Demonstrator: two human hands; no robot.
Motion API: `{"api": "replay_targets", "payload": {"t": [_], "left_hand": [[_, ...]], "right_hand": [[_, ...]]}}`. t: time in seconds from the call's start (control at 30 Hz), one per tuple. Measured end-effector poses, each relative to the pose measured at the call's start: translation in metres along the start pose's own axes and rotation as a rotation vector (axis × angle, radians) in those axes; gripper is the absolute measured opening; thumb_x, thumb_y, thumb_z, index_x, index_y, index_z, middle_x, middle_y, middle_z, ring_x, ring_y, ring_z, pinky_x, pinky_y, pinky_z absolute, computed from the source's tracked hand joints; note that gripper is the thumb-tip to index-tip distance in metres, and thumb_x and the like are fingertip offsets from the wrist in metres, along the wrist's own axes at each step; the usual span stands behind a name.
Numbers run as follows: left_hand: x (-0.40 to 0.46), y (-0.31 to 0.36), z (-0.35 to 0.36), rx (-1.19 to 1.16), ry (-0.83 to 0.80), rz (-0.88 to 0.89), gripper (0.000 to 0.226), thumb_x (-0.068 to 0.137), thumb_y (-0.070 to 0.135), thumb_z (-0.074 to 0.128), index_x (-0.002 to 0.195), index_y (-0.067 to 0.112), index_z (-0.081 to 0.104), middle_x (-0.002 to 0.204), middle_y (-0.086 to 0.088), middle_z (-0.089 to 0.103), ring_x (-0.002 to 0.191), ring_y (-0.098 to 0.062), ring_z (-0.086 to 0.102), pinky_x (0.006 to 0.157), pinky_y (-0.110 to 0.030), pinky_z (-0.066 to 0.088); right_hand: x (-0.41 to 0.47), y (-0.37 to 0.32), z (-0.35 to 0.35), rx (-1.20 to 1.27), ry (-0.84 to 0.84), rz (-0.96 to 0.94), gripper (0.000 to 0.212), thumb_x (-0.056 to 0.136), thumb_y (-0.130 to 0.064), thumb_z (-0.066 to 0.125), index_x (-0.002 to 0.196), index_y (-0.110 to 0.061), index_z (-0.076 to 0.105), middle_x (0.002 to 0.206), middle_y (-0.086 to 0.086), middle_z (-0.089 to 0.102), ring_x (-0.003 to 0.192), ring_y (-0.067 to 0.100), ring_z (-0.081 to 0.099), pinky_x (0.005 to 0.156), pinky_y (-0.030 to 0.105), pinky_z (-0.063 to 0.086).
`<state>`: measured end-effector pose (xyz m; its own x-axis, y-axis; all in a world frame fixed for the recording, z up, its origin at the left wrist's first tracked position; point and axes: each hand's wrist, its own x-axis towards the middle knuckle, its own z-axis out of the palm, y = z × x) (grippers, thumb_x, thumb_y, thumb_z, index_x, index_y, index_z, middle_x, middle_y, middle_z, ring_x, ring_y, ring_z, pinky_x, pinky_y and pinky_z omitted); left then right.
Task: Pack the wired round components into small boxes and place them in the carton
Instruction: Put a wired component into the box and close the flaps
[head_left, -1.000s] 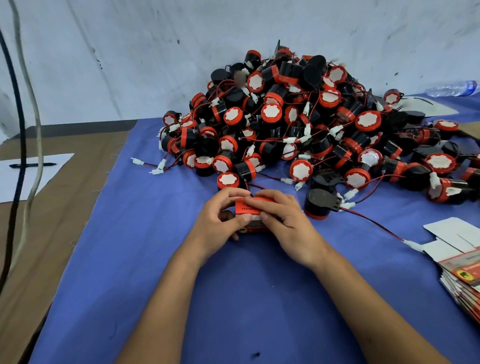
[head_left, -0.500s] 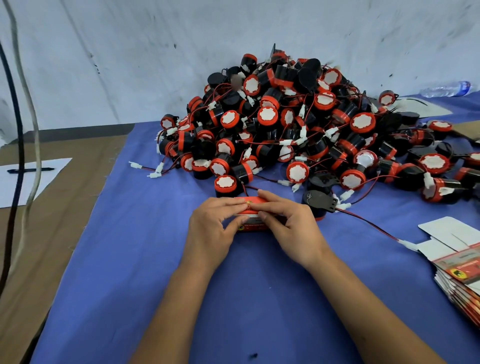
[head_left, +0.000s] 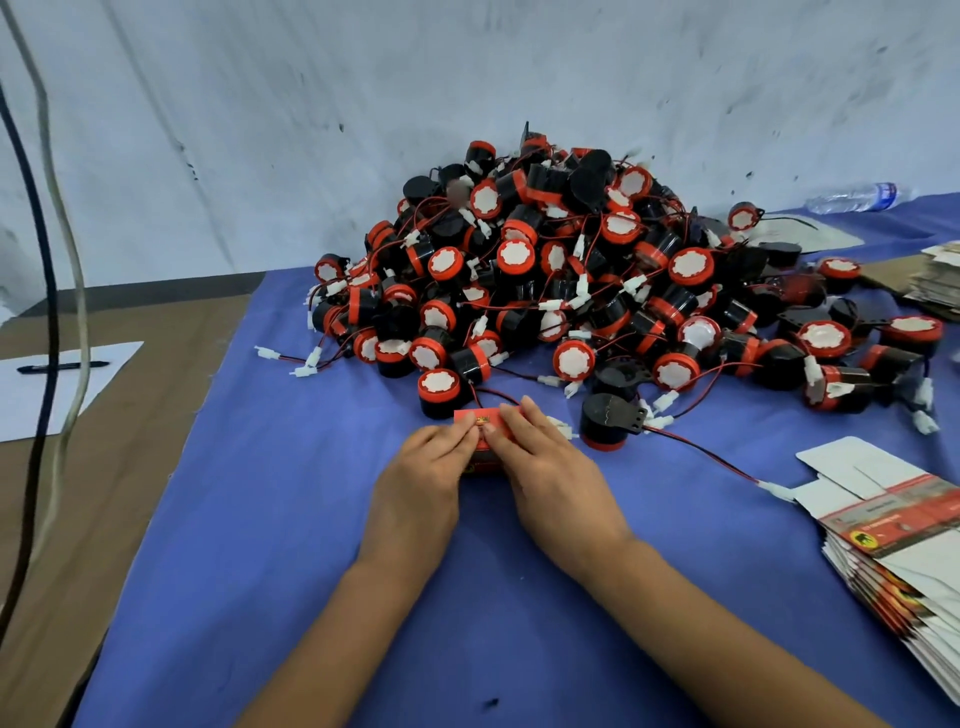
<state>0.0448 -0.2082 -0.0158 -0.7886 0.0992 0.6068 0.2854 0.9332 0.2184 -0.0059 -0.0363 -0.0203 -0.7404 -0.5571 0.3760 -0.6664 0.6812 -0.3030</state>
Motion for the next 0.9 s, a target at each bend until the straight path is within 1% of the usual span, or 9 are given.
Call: {"api": "replay_targets", "payload": {"t": [0.13,0.27,0.4,0.47,0.57,0.63,0.7,0.8,0.9], "left_hand": [[0.005,0.012,-0.004,-0.07,0.006,-0.055,0.048,0.078,-0.019,0.077,0.124,-0.005,0.072,0.125,-0.019,0.072,0.105,-0.034,0.075,0.09,-0.034,0.058],[0.009,0.023,-0.006,-0.143,0.046,-0.18,0.034,0.094,-0.005,0.069,0.125,0.006,0.075,0.118,-0.01,0.077,0.099,-0.026,0.076,0.086,-0.015,0.048],[0.001,0.034,-0.012,-0.189,0.079,-0.236,0.034,0.089,-0.009,0.072,0.116,0.009,0.079,0.11,-0.008,0.079,0.097,-0.027,0.077,0.084,-0.019,0.049],[0.001,0.05,-0.015,-0.293,0.139,-0.268,0.034,0.086,-0.01,0.074,0.112,0.012,0.08,0.107,-0.004,0.079,0.098,-0.023,0.077,0.086,-0.014,0.052],[0.035,0.109,-0.022,-0.512,0.272,-0.232,0.032,0.092,0.002,0.074,0.118,0.02,0.077,0.11,0.01,0.076,0.102,0.002,0.071,0.088,-0.003,0.048],[0.069,0.166,-0.025,-0.689,0.324,-0.094,0.027,0.095,0.007,0.07,0.117,0.02,0.077,0.111,0.014,0.074,0.104,0.007,0.069,0.089,-0.008,0.05],[0.099,0.237,-0.022,-0.873,0.299,0.047,0.025,0.093,0.006,0.065,0.112,0.016,0.078,0.111,0.013,0.075,0.103,0.002,0.071,0.088,-0.016,0.055],[0.12,0.342,-0.012,-1.085,0.068,0.141,0.029,0.088,0.005,0.06,0.109,0.011,0.079,0.107,0.004,0.078,0.097,-0.009,0.075,0.087,-0.037,0.062],[0.118,0.429,0.002,-1.089,-0.17,0.276,0.025,0.083,0.014,0.063,0.101,0.013,0.08,0.093,-0.001,0.079,0.085,-0.016,0.075,0.08,-0.04,0.061]], "right_hand": [[0.015,0.005,-0.01,-0.142,-0.138,-0.068,0.049,0.108,-0.016,0.046,0.157,-0.019,0.039,0.166,0.007,0.029,0.159,0.028,0.006,0.116,0.045,0.041],[0.033,-0.001,-0.023,0.012,-0.183,-0.06,0.044,0.105,-0.023,0.056,0.148,-0.022,0.048,0.164,0.014,0.032,0.155,0.035,0.019,0.12,0.053,0.032],[0.007,-0.009,-0.033,-0.107,-0.11,-0.101,0.035,0.102,-0.012,0.055,0.137,-0.011,0.057,0.122,0.022,0.059,0.111,0.04,0.048,0.094,0.051,0.042],[-0.008,-0.009,-0.055,-0.157,-0.017,-0.093,0.022,0.102,-0.016,0.057,0.12,-0.013,0.069,0.105,0.016,0.066,0.096,0.036,0.052,0.092,0.048,0.042],[-0.032,-0.002,-0.118,-0.187,0.388,-0.011,0.007,0.093,-0.017,0.07,0.094,-0.018,0.077,0.091,0.004,0.069,0.085,0.029,0.051,0.083,0.038,0.042],[-0.055,0.01,-0.18,-0.133,0.62,0.055,0.003,0.084,-0.014,0.08,0.087,-0.014,0.081,0.092,0.004,0.072,0.085,0.03,0.051,0.076,0.034,0.042],[-0.096,0.029,-0.255,-0.163,0.687,0.117,0.006,0.083,-0.017,0.081,0.089,-0.017,0.084,0.094,0.004,0.074,0.086,0.029,0.058,0.078,0.033,0.04],[-0.168,0.053,-0.352,-0.28,0.558,0.412,0.008,0.085,-0.026,0.081,0.092,-0.023,0.084,0.094,0.0,0.075,0.087,0.021,0.065,0.079,0.036,0.047],[-0.237,0.07,-0.411,-0.339,0.39,0.761,0.004,0.078,-0.03,0.085,0.079,-0.029,0.081,0.079,-0.009,0.072,0.075,0.01,0.064,0.066,0.03,0.048]]}}
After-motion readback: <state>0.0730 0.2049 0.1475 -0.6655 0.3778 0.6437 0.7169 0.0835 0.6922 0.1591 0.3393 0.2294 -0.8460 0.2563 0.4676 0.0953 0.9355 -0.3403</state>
